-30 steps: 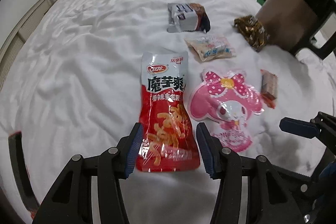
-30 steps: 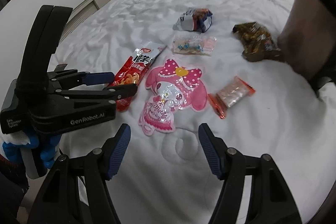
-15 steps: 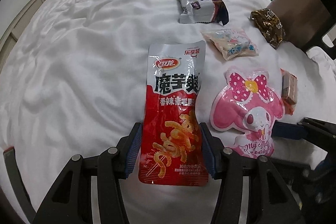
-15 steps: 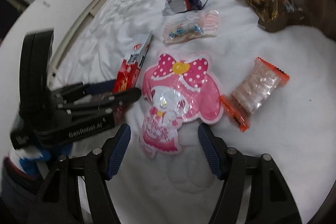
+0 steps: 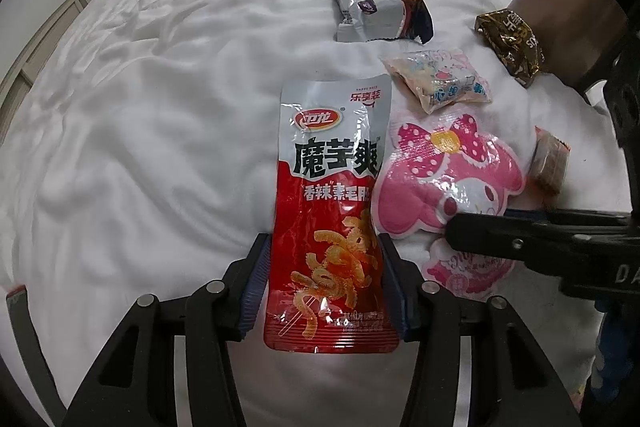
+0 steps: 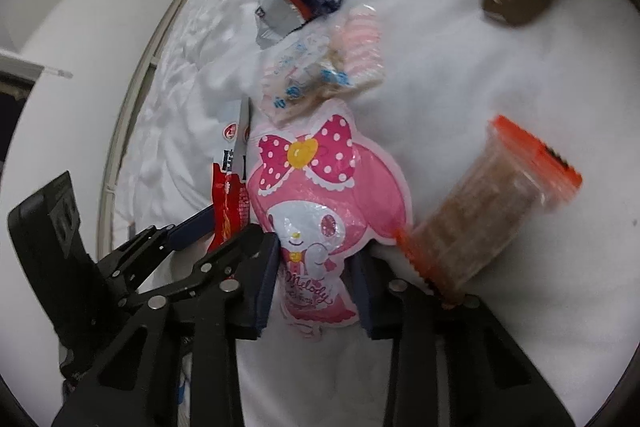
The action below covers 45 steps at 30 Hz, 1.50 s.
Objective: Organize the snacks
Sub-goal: 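Grasp the red konjac strip bag with the left tool while the right tool grasps the pink candy bag, then lift and carry both bags over the green tray with both tools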
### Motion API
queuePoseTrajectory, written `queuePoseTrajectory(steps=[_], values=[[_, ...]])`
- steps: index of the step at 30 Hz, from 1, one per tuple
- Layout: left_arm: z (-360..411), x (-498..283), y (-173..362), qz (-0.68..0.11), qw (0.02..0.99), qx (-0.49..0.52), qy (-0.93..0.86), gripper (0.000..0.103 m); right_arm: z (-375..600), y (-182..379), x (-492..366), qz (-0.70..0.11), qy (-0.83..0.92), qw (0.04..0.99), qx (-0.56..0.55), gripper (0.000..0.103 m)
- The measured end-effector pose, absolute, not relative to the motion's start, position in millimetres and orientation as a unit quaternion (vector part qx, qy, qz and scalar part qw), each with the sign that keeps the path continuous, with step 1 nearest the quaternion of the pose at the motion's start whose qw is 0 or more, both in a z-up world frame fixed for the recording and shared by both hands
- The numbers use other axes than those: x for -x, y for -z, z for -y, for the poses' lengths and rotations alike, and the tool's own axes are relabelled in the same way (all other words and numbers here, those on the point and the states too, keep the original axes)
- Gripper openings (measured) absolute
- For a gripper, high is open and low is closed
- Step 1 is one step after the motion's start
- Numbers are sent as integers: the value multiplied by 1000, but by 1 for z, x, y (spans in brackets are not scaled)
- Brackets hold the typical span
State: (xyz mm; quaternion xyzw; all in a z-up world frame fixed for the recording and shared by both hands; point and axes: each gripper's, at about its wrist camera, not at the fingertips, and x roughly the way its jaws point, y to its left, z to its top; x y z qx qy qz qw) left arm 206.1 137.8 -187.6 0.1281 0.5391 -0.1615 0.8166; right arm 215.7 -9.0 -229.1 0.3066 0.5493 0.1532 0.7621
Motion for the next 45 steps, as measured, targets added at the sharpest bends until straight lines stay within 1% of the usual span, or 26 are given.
queuePoseTrajectory(steps=[2, 3, 4, 8, 10, 11, 14, 18, 32, 38, 39, 45], values=[[-135, -205, 187, -538, 817, -128, 162, 43, 2, 223, -218, -550, -151, 774, -275, 103], [-133, -205, 187, -537, 818, -127, 164, 39, 0, 222, -219, -550, -151, 777, -267, 103], [-133, -204, 186, -535, 818, -122, 170, 27, -2, 220, -219, -550, -153, 780, -256, 103], [-131, -196, 176, -528, 823, -115, 173, 23, -7, 209, -218, -544, -163, 791, -229, 102], [-131, -193, 173, -525, 826, -111, 172, 17, -10, 205, -217, -542, -166, 794, -219, 100], [-131, -191, 169, -522, 829, -106, 171, 16, -11, 203, -216, -541, -167, 796, -214, 96], [-131, -187, 160, -519, 832, -105, 166, 15, -12, 194, -210, -537, -175, 800, -203, 90], [-126, -180, 150, -512, 836, -105, 165, 14, -8, 181, -198, -529, -183, 808, -185, 90], [-119, -132, 122, -497, 857, -39, 129, 12, 17, 146, -153, -507, -176, 827, -168, 89], [-105, -114, 116, -494, 859, -20, 132, 10, 46, 142, -126, -501, -153, 834, -175, 89], [-103, -111, 115, -494, 859, -18, 132, 7, 51, 141, -122, -500, -149, 834, -180, 89], [-85, -90, 114, -494, 858, -3, 140, 6, 75, 135, -97, -492, -134, 840, -183, 89]])
